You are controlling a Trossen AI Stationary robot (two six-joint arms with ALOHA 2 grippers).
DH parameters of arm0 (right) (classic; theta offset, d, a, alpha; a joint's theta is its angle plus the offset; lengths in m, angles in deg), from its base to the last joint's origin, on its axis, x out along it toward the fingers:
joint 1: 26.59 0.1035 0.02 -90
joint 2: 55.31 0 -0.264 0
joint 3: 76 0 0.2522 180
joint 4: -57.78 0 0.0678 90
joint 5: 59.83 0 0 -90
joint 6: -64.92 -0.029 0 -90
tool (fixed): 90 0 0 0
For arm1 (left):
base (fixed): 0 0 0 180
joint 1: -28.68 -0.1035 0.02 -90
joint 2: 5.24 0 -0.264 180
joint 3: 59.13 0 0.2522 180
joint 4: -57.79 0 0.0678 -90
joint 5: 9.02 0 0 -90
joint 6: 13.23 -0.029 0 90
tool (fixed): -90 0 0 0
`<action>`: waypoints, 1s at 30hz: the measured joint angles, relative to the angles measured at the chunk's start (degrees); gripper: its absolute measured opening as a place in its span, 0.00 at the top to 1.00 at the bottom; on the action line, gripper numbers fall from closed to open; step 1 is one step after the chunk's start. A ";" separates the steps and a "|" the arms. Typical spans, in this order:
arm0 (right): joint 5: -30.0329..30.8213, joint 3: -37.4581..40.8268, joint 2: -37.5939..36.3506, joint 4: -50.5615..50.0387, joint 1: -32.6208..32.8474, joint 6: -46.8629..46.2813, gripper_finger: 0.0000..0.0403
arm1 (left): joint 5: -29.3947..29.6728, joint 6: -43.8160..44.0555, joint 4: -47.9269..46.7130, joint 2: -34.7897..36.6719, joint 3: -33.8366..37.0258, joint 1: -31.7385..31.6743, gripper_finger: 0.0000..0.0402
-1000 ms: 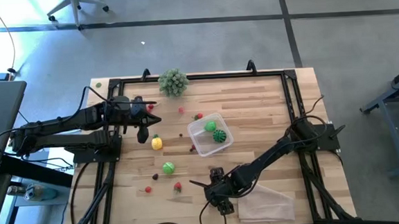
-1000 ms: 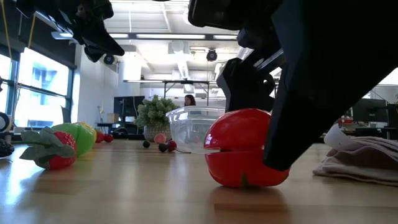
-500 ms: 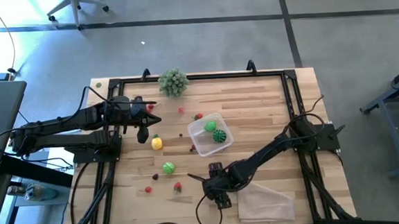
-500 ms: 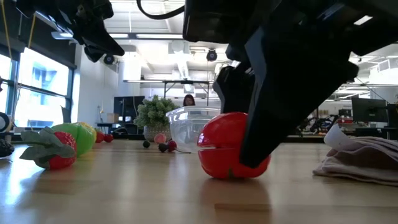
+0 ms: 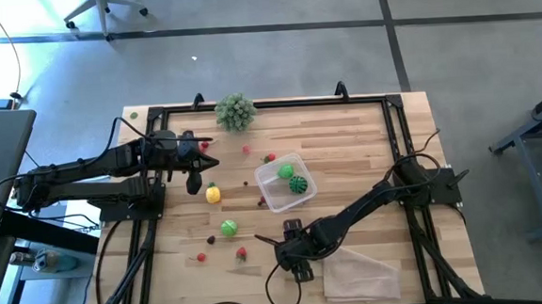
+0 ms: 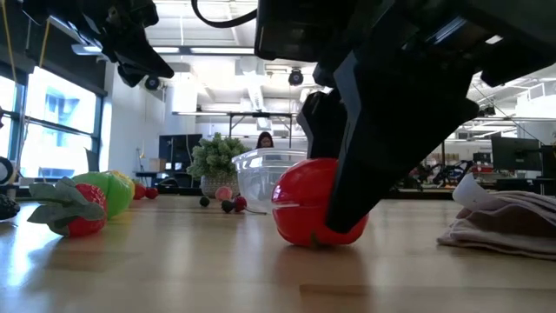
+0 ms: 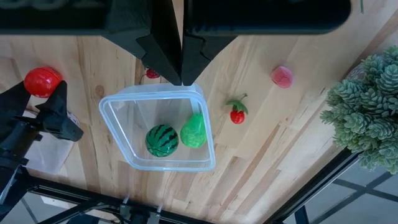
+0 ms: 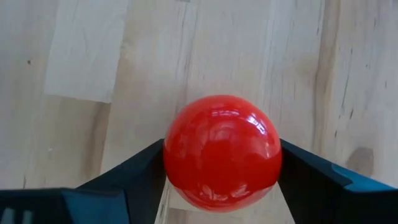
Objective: Pick and placing Produce into tupperware
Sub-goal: Put the red tomato into the transparent bin
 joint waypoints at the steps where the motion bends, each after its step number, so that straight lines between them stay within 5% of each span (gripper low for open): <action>1: 0.15 0.00 0.00 0.02 0.00 0.00 0.35 | -0.02 0.00 0.01 0.00 0.00 0.01 1.00; 30: 0.67 -4.49 -0.09 -4.44 0.15 1.90 0.37 | -0.02 0.00 0.00 0.00 0.00 0.00 1.00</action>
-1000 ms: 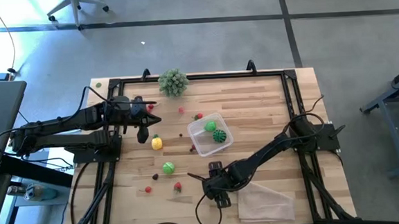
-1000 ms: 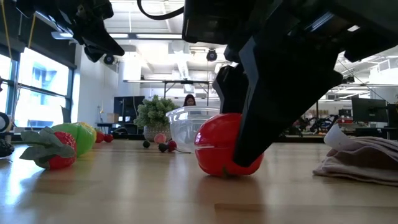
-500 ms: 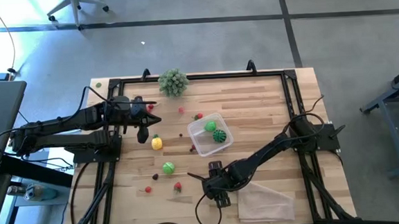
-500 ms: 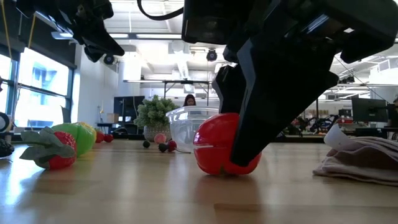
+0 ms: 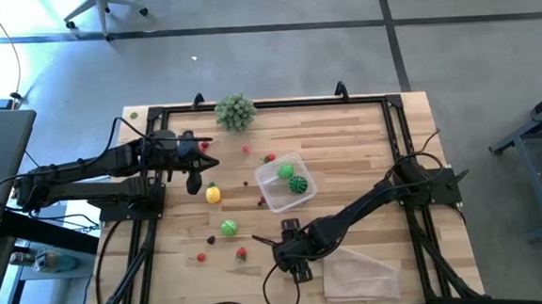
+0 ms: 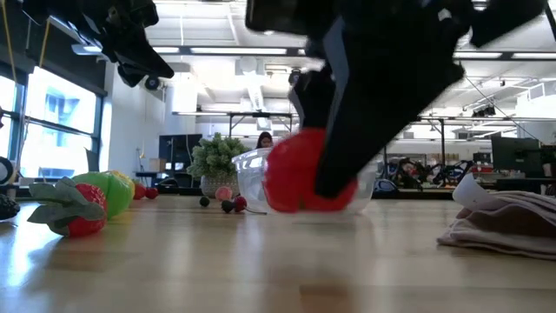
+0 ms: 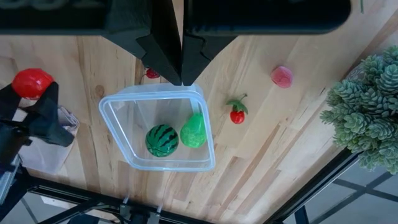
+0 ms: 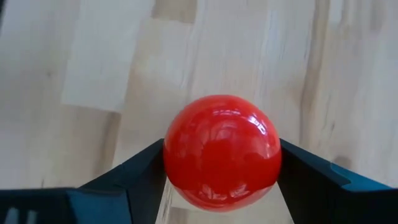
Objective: Pick and placing Produce into tupperware
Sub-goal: Put the red tomato into the transparent bin
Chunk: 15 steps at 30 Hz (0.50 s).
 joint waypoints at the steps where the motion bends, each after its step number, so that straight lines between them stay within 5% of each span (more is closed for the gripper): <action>1: 0.51 -0.84 0.00 -0.80 0.01 0.45 0.37 | 0.00 0.00 0.01 0.00 -0.01 0.01 1.00; 15: 15.03 -18.44 0.00 -24.71 -0.55 6.14 0.37 | 0.01 0.00 0.02 0.00 0.00 0.02 1.00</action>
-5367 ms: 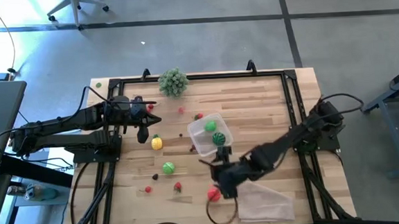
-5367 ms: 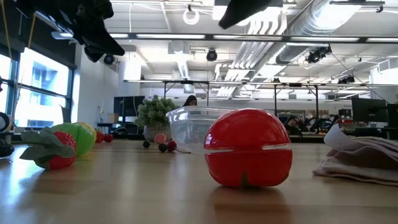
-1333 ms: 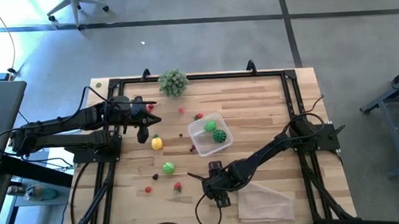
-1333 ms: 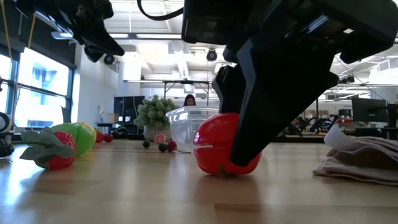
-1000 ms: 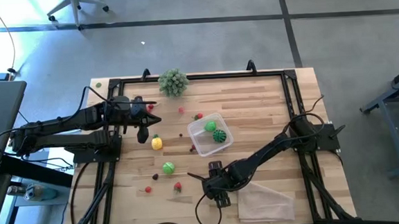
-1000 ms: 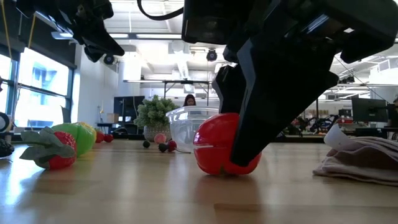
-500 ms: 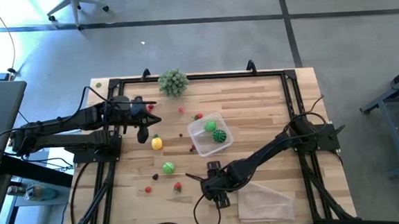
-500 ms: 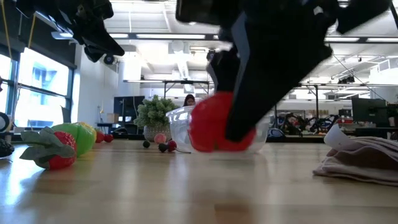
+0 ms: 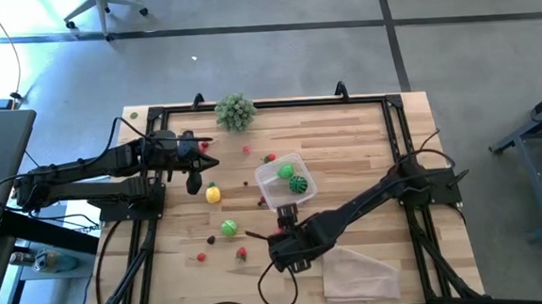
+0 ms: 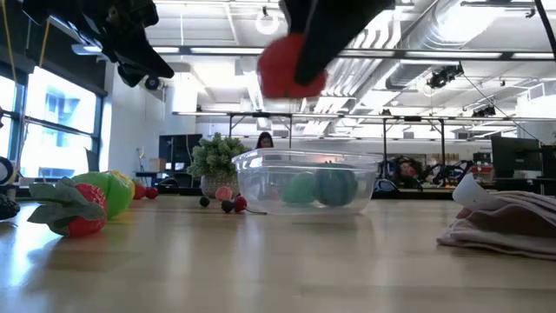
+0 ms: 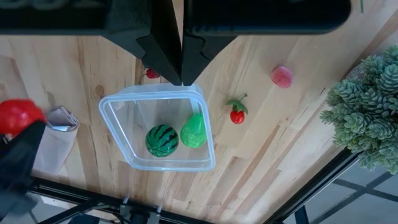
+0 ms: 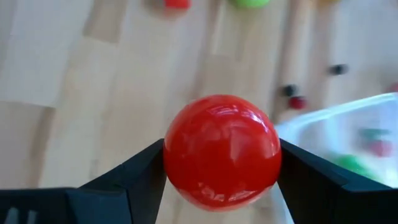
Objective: Pick and placing Produce into tupperware
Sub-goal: Put the red tomato into the transparent bin
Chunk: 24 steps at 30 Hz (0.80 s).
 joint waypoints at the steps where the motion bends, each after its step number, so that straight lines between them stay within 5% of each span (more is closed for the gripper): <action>1: 0.89 -1.40 0.00 -1.45 -0.26 0.66 0.37 | 0.00 -0.01 -0.01 0.00 0.00 -0.02 1.00; 13: -2.40 -5.22 -7.10 -5.13 -10.74 5.74 0.37 | 0.01 -0.02 -0.01 0.00 0.00 -0.02 1.00; 24: -24.83 17.10 -15.47 16.20 -27.95 5.44 0.37 | 0.00 -0.01 0.00 0.00 -0.01 -0.02 1.00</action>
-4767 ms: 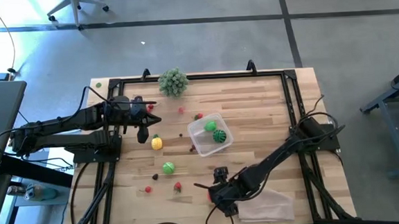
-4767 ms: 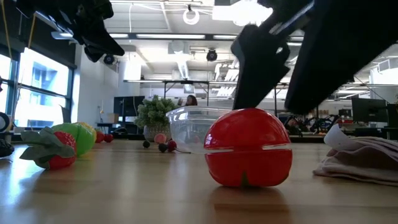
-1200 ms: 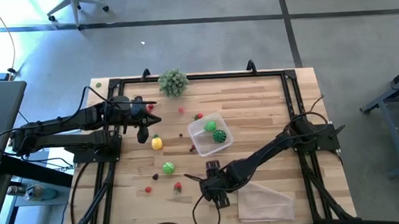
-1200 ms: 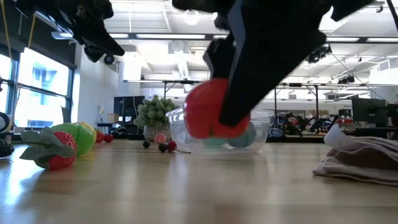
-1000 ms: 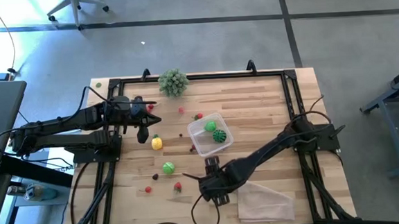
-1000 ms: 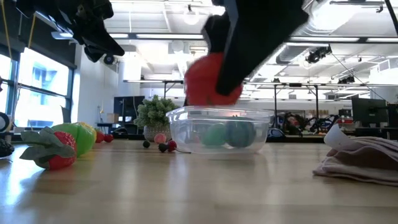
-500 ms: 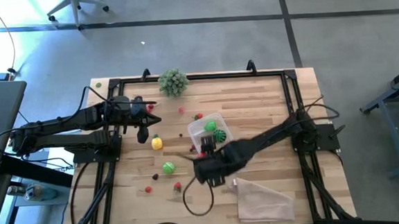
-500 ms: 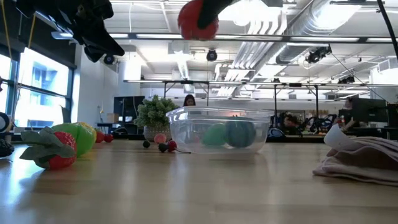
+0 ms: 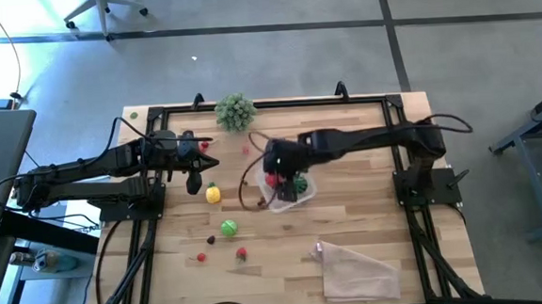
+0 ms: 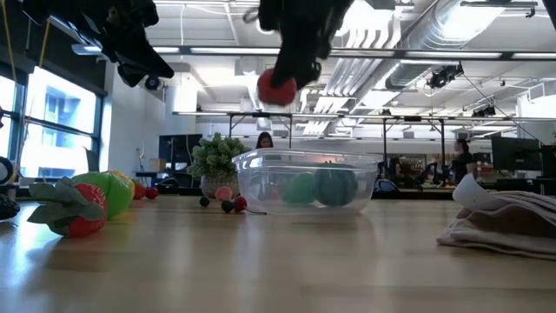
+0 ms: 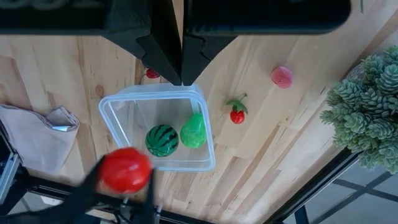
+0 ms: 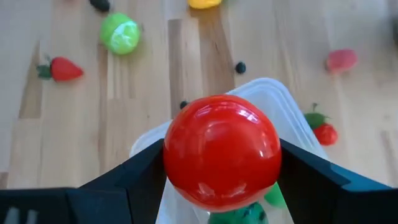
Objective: Pick and placing Produce into tupperware
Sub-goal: Put the red tomato into the transparent bin
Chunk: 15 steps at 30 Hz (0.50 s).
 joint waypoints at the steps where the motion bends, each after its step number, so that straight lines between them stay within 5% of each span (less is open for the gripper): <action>1: -1.72 2.06 -0.30 2.11 -1.09 -0.04 0.37 | -0.01 0.01 -0.04 0.00 0.00 0.01 1.00; 6: -6.51 9.71 -0.33 10.21 -3.99 0.07 0.37 | -0.01 0.01 0.00 0.02 -0.01 0.00 1.00; 15: -6.01 17.91 -0.31 19.95 -3.98 1.08 0.37 | -0.01 0.00 -0.02 0.00 0.01 0.01 1.00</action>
